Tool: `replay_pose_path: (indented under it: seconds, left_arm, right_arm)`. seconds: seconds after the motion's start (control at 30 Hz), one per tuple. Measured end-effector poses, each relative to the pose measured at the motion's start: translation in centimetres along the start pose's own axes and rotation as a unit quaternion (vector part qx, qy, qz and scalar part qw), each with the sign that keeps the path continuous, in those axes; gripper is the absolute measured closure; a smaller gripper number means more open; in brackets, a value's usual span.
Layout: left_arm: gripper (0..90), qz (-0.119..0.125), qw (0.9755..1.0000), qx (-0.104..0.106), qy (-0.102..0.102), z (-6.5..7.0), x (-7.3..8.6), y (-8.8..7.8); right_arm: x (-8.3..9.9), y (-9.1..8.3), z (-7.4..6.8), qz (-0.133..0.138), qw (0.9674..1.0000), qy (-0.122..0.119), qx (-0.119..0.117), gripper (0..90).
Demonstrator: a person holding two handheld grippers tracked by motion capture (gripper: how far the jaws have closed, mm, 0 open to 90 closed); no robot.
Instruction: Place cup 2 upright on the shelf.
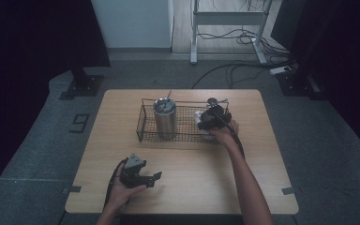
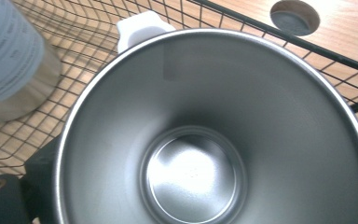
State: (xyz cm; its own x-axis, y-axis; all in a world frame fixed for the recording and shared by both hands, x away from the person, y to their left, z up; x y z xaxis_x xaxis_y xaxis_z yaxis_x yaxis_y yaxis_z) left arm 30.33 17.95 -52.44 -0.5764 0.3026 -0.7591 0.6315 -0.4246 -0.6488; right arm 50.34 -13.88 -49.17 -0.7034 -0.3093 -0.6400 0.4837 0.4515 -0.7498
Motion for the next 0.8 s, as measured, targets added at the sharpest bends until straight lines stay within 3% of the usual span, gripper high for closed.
replay_pose_path:
  seconds: [0.27,0.47,0.73,0.8]
  left_arm:
    - [15.7,-0.002,1.0,0.001,-0.003,-0.1,0.0,0.0]
    - [15.7,-0.005,1.0,0.003,0.0,0.0,0.0,0.1]
    - [15.7,-0.005,1.0,0.003,0.001,0.0,0.0,0.0]
    - [15.7,-0.005,1.0,0.002,0.0,0.0,0.0,0.0]
  right_arm:
    - [-0.1,-0.7,0.0,0.026,0.9996,-0.002,-0.003,0.0]
    - [-0.4,-2.5,-0.3,0.081,0.9966,-0.007,-0.019,0.0]
    - [-0.3,-4.0,-0.7,0.104,0.9942,-0.019,-0.015,0.9]
    - [0.0,-4.3,-0.7,0.117,0.9927,-0.015,-0.023,1.9]
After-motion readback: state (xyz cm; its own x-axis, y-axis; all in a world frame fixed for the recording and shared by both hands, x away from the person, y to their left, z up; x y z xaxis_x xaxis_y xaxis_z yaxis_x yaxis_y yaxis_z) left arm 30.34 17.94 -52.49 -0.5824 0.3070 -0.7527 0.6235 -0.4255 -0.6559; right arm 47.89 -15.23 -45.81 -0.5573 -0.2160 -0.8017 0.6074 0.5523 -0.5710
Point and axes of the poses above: each handheld gripper's, and its own axes: y roughly forward along the jaws, x roughly out of its underside, z roughly to its right, the point moved 1 cm from there along y, roughly forward along the jaws, and after that the axes turned 11 degrees about -x, right-handed, at the moved point
